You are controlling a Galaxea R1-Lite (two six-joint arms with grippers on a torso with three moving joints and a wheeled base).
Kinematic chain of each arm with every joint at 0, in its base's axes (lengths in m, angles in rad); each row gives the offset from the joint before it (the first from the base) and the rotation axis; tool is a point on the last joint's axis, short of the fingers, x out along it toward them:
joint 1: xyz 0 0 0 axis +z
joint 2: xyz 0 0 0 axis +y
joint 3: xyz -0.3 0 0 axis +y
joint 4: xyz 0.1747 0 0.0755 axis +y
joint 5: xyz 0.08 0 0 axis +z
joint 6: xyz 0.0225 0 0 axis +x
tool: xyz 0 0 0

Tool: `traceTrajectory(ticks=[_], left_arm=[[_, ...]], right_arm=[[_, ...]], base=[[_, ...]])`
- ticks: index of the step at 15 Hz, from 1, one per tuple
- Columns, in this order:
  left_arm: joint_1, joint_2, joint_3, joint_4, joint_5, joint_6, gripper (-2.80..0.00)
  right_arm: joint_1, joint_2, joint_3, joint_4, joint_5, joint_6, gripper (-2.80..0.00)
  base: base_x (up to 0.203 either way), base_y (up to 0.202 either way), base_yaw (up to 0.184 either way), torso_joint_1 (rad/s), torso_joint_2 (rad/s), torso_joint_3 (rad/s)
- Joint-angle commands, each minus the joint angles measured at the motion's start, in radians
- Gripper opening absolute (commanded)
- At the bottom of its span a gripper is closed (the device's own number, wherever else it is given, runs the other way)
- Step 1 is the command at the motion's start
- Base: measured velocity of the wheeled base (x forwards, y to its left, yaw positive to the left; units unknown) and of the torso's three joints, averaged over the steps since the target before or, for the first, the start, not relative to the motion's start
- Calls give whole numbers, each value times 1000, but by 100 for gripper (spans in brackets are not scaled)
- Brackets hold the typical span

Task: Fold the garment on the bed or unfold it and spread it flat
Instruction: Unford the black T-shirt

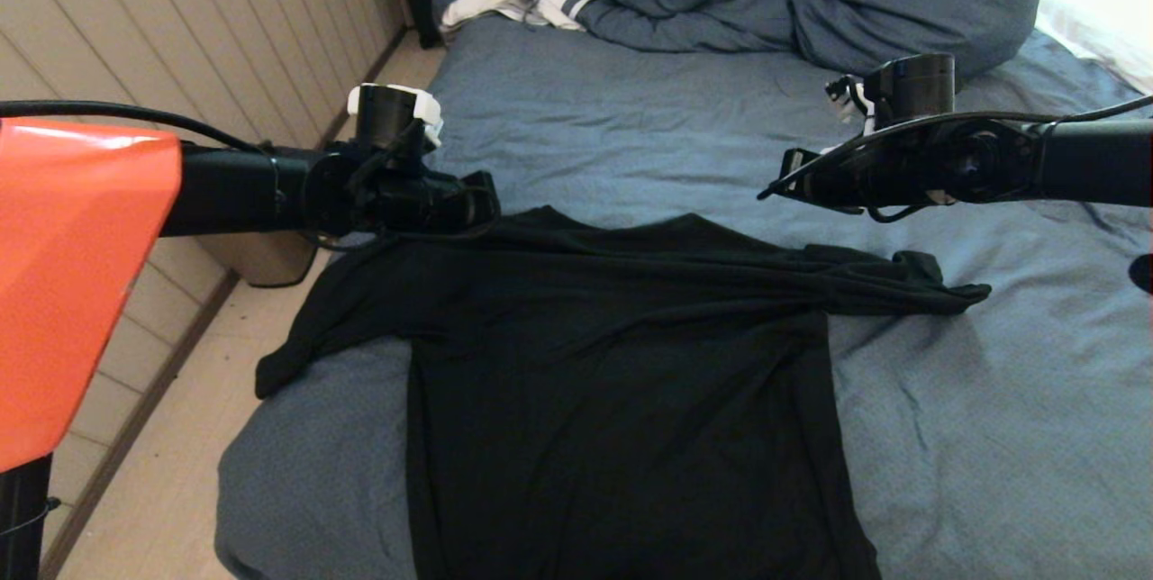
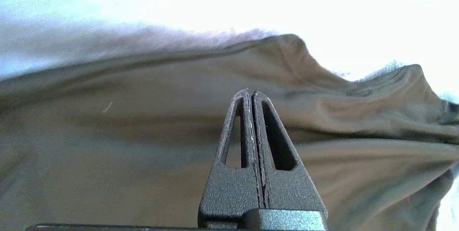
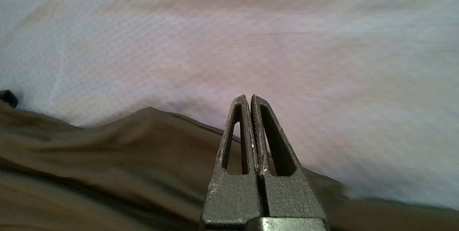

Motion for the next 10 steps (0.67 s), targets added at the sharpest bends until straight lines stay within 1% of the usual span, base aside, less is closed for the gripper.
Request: traceTrajectory(ticks=[1,2,4,5,10], left_arm=[[-10,36,-22,-10,-14,3,-280],[-19,37,-32,-8,-15,10,-280],[-31,54,-57,-5,-15,22,-280],[-37,57,-61,-4,-15,36,0],[-38,88,-73,-17,-13,85,0]], right_arm=[[24,37,-18,-3,0,-1,-280],[32,42,-26,-7,-1,-3,0],[35,73,-66,-9,5,-14,0],[38,93,-94,-7,5,-15,0],[71,123,-115,-12,10,-30,0]], base=[[0,0,0,0,0,0],[0,0,0,0,0,0],[0,0,0,0,0,0],[0,0,0,0,0,0],[0,0,0,0,0,0]])
